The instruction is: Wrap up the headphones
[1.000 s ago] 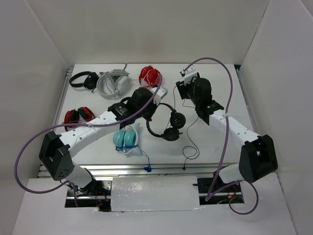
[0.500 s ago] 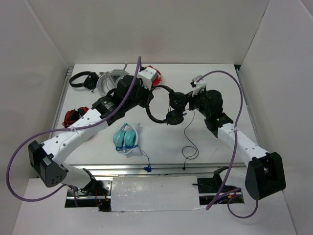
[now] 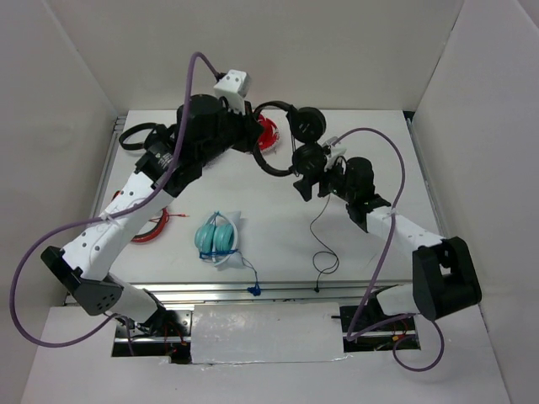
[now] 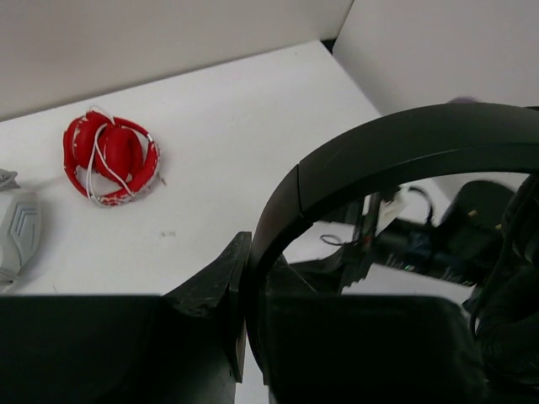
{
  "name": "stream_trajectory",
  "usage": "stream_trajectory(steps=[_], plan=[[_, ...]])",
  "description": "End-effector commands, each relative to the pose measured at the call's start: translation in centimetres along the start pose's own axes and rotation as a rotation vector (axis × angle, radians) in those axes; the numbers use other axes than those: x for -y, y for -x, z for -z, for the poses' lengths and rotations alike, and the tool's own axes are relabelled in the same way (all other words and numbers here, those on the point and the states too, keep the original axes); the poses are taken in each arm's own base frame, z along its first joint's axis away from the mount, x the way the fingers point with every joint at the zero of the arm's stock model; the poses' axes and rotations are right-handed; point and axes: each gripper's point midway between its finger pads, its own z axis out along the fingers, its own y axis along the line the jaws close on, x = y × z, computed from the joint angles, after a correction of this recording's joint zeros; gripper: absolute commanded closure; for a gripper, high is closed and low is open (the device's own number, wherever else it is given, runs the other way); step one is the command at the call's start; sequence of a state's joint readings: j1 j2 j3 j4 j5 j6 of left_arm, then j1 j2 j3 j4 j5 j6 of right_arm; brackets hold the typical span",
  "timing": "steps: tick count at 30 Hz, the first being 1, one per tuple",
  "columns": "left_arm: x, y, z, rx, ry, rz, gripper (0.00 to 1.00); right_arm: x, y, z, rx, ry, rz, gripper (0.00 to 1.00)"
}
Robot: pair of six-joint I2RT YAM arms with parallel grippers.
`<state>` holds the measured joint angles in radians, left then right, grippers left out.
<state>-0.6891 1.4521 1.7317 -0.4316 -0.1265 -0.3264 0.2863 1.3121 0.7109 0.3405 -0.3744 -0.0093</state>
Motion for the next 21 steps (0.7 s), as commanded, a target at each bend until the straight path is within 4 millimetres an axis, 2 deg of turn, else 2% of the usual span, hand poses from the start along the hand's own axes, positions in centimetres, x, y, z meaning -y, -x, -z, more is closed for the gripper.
stream_trajectory(steps=[1, 4, 7, 9, 10, 11, 12, 13, 14, 15, 19, 21], plan=[[-0.6, 4.6, 0.8, 0.105, 0.022, 0.093, 1.00, -1.2, 1.7, -1.9, 0.045, 0.050, -0.049, 0.00], [-2.3, 7.2, 1.4, 0.150, 0.060, 0.138, 1.00, -2.1, -0.3, -2.7, -0.002, 0.068, -0.110, 0.02], [-4.7, 8.2, 1.0, 0.176, 0.102, 0.189, 1.00, -5.6, -2.7, -3.0, -0.047, 0.174, -0.184, 0.13], [-6.6, 8.8, 0.9, 0.199, 0.152, 0.220, 1.00, -8.1, -3.1, -3.2, -0.029, 0.219, -0.206, 0.27], [-7.2, 9.2, 0.9, 0.211, 0.168, 0.224, 1.00, -8.7, -4.3, -3.1, -0.049, 0.226, -0.218, 0.33], [-8.5, 9.4, 0.8, 0.222, 0.200, 0.233, 1.00, -10.1, -4.9, -3.2, -0.058, 0.248, -0.232, 0.49], [-9.0, 9.5, 0.9, 0.228, 0.213, 0.244, 1.00, -10.8, -5.2, -3.4, -0.052, 0.274, -0.235, 0.57], [-10.1, 9.6, 0.8, 0.234, 0.240, 0.248, 1.00, -11.6, -6.0, -3.3, -0.074, 0.302, -0.248, 0.70], [-10.6, 9.7, 0.9, 0.237, 0.252, 0.255, 1.00, -13.1, -6.4, -3.2, -0.093, 0.344, -0.249, 0.74], [-11.1, 9.8, 1.0, 0.239, 0.257, 0.262, 1.00, -13.6, -7.3, -3.3, -0.118, 0.358, -0.251, 0.76], [-14.0, 10.5, 2.2, 0.269, 0.344, 0.262, 1.00, -15.6, -9.2, -2.5, -0.145, 0.367, -0.257, 1.00], [-15.4, 10.6, 2.6, 0.279, 0.388, 0.269, 1.00, -16.3, -9.4, -1.5, -0.147, 0.379, -0.259, 1.00]])
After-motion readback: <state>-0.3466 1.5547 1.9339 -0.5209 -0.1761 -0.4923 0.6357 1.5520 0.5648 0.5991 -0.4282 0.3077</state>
